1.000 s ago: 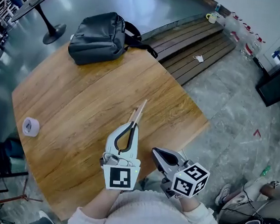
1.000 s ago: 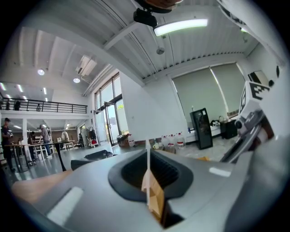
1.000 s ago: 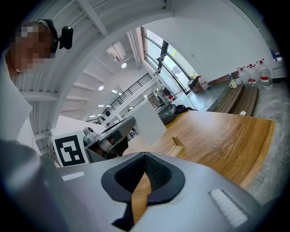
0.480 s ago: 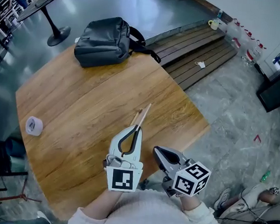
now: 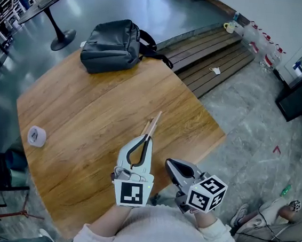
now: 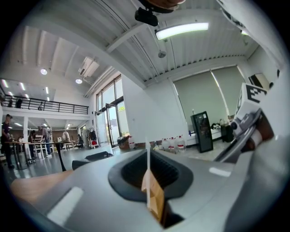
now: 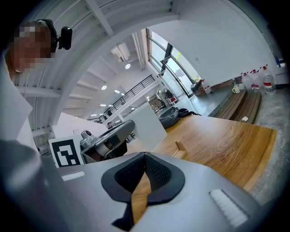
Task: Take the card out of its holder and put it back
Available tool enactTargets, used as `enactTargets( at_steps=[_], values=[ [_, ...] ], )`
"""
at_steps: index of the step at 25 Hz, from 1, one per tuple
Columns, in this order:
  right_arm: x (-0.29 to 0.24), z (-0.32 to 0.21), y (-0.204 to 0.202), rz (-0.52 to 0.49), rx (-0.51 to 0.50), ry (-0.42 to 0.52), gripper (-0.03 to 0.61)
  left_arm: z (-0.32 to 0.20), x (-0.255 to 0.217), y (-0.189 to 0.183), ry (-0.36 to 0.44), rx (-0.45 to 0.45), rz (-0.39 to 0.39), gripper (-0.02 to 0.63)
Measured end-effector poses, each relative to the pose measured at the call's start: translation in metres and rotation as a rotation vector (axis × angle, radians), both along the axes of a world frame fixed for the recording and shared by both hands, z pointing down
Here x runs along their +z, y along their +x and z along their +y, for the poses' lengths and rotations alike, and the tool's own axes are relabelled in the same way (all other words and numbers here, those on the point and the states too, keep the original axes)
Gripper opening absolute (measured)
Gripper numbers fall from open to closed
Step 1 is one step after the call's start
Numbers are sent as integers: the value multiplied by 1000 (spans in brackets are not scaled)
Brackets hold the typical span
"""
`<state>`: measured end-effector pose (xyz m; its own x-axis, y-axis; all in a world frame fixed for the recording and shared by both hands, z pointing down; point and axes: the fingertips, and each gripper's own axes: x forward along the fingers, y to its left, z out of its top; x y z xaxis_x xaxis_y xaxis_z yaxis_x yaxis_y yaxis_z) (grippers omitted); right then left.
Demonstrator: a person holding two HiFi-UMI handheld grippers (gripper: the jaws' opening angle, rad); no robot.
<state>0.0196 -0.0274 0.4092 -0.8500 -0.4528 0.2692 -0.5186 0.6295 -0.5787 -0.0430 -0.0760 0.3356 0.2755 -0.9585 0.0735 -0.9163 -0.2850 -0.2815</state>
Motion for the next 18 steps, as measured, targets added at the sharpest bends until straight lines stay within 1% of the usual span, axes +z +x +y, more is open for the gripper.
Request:
enactTargets(
  at_steps=[2, 5, 7, 10, 13, 18],
  values=[
    [1, 0, 0, 2, -3, -1, -3, -1, 0, 1, 1, 3, 4, 20],
    [-1, 1, 0, 3, -5, 1, -3, 0, 1, 2, -6, 13, -13, 20],
    [-1, 0, 0, 1, -1, 0, -3, -1, -1, 4, 4, 14, 2, 20],
    [-1, 0, 1, 1, 1, -5, -3, -3, -1, 4, 8, 18, -1, 20],
    [1, 1, 0, 6, -3, -13, -3, -5, 0, 1, 6, 9, 40, 20],
    [10, 1, 0, 20, -8, -40, -3, -11, 3, 0, 20, 19, -27, 20]
  ],
)
